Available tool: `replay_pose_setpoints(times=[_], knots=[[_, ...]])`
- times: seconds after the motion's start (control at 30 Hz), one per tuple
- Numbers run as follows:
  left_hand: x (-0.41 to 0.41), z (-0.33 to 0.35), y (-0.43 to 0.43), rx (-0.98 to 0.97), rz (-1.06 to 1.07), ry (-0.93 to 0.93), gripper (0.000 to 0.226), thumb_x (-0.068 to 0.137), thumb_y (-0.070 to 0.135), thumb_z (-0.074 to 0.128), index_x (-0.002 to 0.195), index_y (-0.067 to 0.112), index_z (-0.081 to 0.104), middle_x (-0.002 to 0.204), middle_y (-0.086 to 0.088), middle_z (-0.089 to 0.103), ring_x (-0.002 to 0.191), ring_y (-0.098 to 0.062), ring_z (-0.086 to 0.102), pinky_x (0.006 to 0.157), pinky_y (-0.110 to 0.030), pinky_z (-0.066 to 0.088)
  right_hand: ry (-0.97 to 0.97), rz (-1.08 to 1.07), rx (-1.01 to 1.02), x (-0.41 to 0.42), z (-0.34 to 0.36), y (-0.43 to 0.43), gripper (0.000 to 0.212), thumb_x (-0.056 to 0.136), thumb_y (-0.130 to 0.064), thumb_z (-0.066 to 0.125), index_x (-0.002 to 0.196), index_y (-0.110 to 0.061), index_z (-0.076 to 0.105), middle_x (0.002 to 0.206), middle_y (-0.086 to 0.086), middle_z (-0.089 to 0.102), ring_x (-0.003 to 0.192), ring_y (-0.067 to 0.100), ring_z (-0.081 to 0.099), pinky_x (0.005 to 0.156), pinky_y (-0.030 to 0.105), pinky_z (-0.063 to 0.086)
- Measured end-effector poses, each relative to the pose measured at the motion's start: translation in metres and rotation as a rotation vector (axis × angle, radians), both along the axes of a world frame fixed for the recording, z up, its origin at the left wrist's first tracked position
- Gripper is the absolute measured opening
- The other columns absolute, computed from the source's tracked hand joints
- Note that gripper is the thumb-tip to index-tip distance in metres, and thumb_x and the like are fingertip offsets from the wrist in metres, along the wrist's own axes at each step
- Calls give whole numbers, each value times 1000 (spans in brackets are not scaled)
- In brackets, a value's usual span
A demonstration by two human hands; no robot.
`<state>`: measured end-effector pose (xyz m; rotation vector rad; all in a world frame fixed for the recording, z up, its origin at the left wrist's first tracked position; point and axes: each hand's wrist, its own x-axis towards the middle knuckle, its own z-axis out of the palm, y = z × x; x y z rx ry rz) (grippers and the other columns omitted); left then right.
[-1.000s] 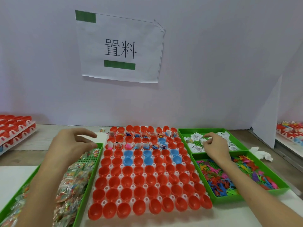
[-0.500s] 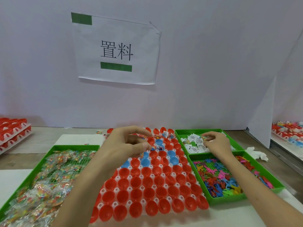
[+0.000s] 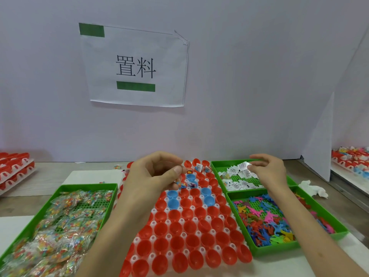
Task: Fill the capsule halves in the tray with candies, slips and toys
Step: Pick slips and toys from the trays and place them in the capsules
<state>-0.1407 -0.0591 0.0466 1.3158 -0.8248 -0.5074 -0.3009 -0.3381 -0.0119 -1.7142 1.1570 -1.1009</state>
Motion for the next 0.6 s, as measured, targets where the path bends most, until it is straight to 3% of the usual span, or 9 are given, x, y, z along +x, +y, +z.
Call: replay_pose_setpoints(times=[0.07, 0.23, 0.43, 0.5, 0.6], knots=[[-3, -1, -2, -16, 28, 5, 13, 89, 0, 68, 90, 12, 73, 80, -3, 77, 61, -8, 66, 58, -17, 53, -8, 0, -14, 3, 3, 2, 31, 81, 1, 77, 103, -20, 72, 90, 1, 73, 84, 16, 69, 63, 22, 45], [-11, -1, -5, -68, 42, 24, 16, 89, 0, 67, 84, 14, 73, 80, -5, 77, 60, -9, 65, 59, -17, 54, -91, 55, 24, 5, 8, 9, 21, 75, -5, 84, 83, -21, 73, 83, 0, 73, 82, 12, 67, 71, 26, 50], [-12, -2, -8, -104, 42, 29, 27, 88, 3, 68, 75, 25, 77, 79, -3, 76, 61, -8, 65, 59, -16, 53, -166, 77, 49, 4, 16, 26, 17, 76, -10, 85, 83, -22, 75, 77, 0, 74, 76, 17, 69, 70, 27, 54], [-14, -2, -10, -134, 51, 67, 20, 83, 10, 70, 75, 27, 77, 80, -2, 76, 63, -9, 66, 59, -16, 53, -265, 238, 160, 4, 30, 45, 19, 72, -14, 86, 87, -20, 76, 76, -2, 75, 71, 12, 69, 66, 21, 56], [-18, -2, -13, -237, -24, 270, 15, 71, 13, 70, 69, 27, 77, 75, 2, 74, 67, -7, 69, 58, -16, 53, -428, 693, 352, 4, 58, 75, 23, 63, -19, 89, 84, -20, 79, 81, -1, 73, 64, 9, 66, 64, 20, 55]])
